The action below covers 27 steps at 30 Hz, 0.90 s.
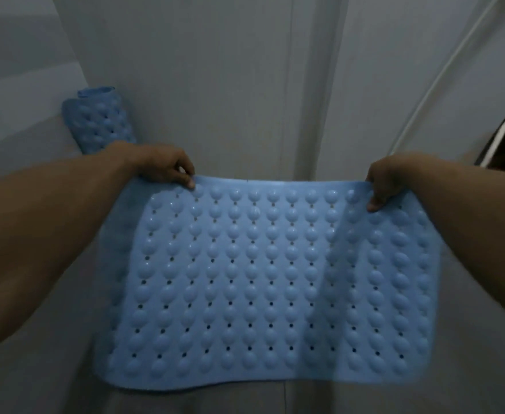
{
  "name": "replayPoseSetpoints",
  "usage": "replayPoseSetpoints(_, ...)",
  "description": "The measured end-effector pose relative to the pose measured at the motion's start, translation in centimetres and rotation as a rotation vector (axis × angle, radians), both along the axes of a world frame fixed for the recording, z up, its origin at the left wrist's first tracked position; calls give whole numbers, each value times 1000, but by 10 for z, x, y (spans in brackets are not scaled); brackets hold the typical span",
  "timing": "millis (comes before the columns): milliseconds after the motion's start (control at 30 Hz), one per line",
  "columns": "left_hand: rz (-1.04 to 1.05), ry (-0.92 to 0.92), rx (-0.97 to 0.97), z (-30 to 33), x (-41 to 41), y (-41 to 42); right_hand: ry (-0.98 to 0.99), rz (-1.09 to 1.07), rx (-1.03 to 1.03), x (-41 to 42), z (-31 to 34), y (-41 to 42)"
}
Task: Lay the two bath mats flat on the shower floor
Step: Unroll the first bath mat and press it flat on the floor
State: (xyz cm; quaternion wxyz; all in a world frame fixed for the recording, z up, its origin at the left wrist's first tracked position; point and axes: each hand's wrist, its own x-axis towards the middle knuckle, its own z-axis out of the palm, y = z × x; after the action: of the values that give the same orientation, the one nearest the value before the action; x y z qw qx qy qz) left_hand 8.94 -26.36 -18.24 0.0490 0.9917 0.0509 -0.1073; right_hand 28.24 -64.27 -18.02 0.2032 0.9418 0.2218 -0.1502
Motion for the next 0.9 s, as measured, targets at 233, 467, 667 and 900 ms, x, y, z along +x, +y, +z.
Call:
replayPoseSetpoints(233, 94, -4, 264, -82, 44, 7, -106, -23, 134, 19, -80, 20)
replayPoseSetpoints(467, 168, -156, 457, -166, 74, 25, -235, -64, 101, 47, -168, 29)
replayPoseSetpoints(667, 225, -154, 375, -209, 93, 16, -331, 13, 67, 54, -204, 27)
replayPoseSetpoints(900, 488, -155, 61, -267, 50, -54, -9, 34, 517, -7, -263, 31)
